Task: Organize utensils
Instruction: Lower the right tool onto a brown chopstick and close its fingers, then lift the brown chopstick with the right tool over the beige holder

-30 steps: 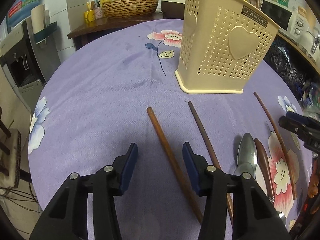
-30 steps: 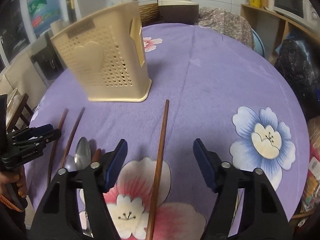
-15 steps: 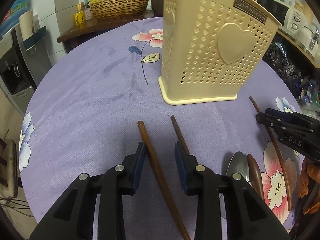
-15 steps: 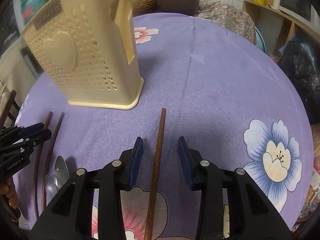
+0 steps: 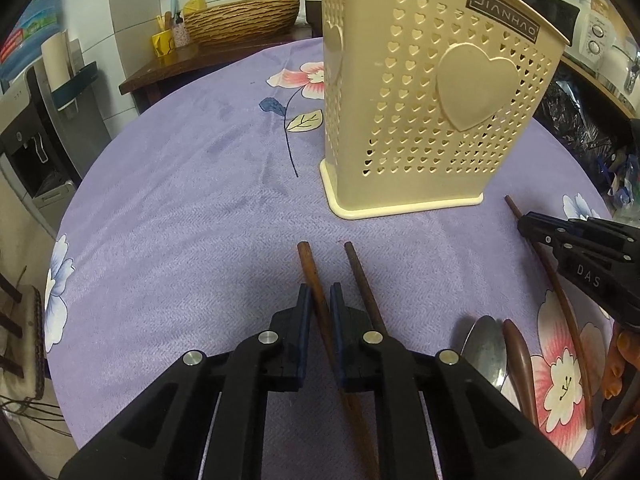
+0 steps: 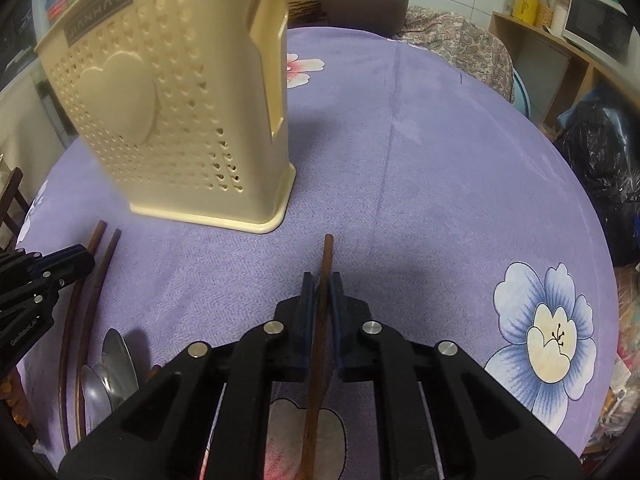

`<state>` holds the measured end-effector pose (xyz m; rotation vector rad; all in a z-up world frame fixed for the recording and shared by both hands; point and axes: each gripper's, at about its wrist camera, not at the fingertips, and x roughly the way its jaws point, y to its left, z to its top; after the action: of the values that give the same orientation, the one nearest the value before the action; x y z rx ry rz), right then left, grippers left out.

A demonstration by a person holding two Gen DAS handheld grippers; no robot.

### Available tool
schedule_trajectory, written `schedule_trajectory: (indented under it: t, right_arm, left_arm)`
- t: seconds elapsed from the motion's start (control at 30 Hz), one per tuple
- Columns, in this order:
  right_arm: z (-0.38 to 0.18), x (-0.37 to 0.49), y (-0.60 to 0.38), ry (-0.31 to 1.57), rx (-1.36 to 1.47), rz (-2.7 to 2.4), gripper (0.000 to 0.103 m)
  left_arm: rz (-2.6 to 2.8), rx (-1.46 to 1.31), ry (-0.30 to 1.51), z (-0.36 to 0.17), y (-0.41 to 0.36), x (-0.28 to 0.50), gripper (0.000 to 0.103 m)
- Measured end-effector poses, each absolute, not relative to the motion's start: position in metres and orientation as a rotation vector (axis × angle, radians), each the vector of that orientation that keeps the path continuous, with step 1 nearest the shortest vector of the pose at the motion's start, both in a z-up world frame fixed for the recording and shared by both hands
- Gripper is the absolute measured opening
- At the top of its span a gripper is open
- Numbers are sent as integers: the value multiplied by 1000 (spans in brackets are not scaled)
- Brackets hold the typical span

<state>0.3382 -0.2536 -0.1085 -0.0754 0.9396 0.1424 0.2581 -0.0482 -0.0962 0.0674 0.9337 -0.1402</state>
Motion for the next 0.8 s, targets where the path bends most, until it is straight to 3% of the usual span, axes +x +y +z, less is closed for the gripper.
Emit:
schedule_trajectory:
  t: [0.5,0.8]
  right_arm:
    - [-93,324,-266,893,33,194,6]
    - [-46,285,-274,775,88,244,6]
  left_arm:
    - [-161,27,913,-93,-42,255,10]
    - [-187,-65,764,-46,-26,229,8]
